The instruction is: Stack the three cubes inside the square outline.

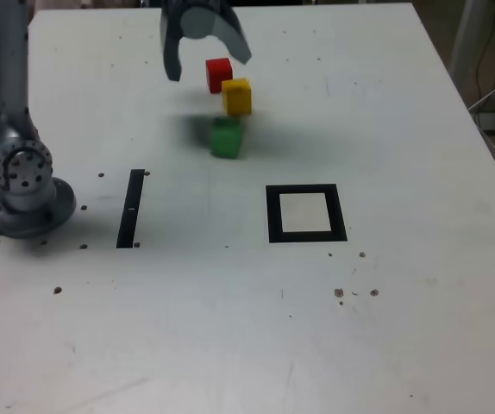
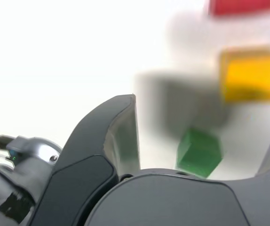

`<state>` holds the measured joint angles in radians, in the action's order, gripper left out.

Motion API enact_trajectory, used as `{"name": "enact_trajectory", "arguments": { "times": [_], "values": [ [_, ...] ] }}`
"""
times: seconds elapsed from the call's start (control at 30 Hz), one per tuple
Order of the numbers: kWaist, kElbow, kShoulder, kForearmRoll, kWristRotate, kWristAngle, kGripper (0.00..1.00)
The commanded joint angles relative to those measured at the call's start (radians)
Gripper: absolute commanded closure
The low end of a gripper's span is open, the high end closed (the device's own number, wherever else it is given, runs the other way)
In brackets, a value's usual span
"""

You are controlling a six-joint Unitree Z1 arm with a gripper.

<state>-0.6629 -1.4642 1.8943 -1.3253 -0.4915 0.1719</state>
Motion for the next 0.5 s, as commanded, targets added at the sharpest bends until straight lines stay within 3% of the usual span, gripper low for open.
{"name": "enact_trajectory", "arguments": {
  "times": [0.0,0.47],
  "values": [
    [-0.025,-0.029,0.025,-0.012,-0.019,0.005,0.01],
    [-0.132,-0.195,0.191,-0.039,-0.077,0.018,0.02]
  ]
}}
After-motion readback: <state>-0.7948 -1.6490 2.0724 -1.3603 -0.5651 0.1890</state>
